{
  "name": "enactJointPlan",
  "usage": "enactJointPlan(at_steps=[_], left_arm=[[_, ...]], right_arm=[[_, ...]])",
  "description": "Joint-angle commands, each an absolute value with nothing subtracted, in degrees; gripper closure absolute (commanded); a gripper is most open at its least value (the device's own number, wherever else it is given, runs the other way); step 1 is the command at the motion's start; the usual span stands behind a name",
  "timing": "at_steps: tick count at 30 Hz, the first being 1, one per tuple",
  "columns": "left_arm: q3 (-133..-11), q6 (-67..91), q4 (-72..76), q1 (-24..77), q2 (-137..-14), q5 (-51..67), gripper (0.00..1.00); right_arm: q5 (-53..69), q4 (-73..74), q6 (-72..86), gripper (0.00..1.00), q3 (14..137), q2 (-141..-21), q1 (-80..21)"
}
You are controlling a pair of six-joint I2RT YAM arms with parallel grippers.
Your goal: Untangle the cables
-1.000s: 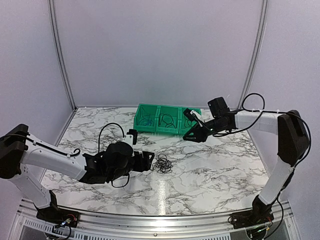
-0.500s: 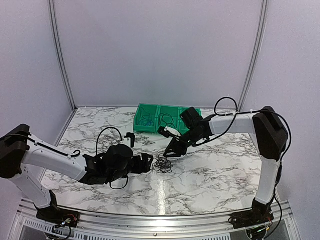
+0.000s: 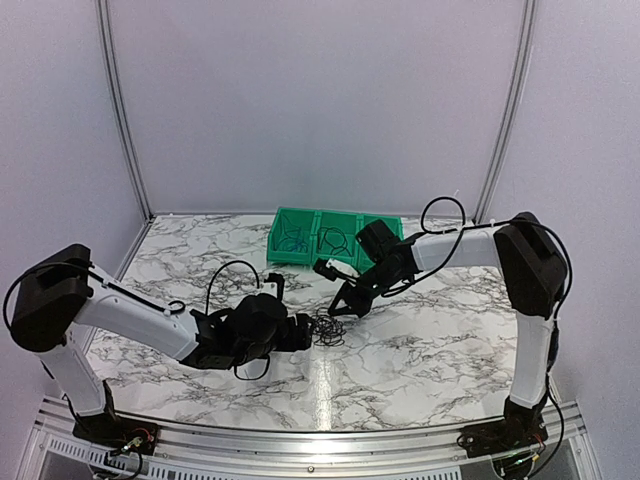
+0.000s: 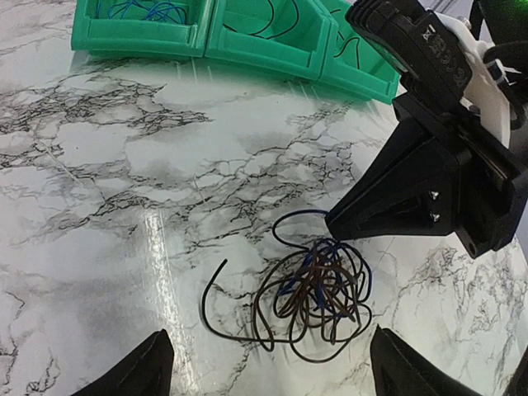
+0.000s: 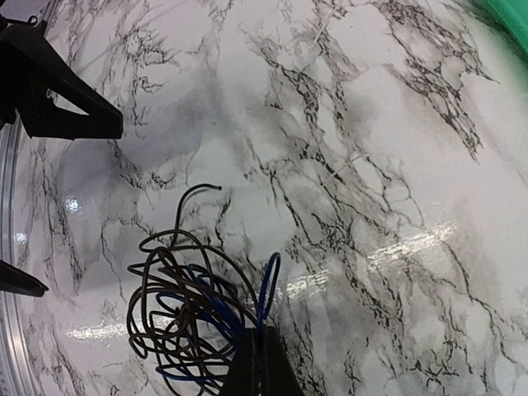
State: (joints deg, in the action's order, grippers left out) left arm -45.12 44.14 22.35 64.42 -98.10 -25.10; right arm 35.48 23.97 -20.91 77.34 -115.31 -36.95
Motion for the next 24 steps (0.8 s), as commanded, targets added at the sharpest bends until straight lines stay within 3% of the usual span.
enactJointPlan(at_steps=[1, 24], left_arm=[[-49.79, 42.89, 21.62, 63.86, -101.55, -28.32, 0.15], [-65.82, 46.50, 21.58, 59.06, -119.43, -27.14, 0.29]], right_arm=[[35.60, 22.85, -21.12, 1.00, 78.70, -112.92, -37.47], [39.76, 19.26, -19.95, 1.00, 74.24, -102.37, -37.39]])
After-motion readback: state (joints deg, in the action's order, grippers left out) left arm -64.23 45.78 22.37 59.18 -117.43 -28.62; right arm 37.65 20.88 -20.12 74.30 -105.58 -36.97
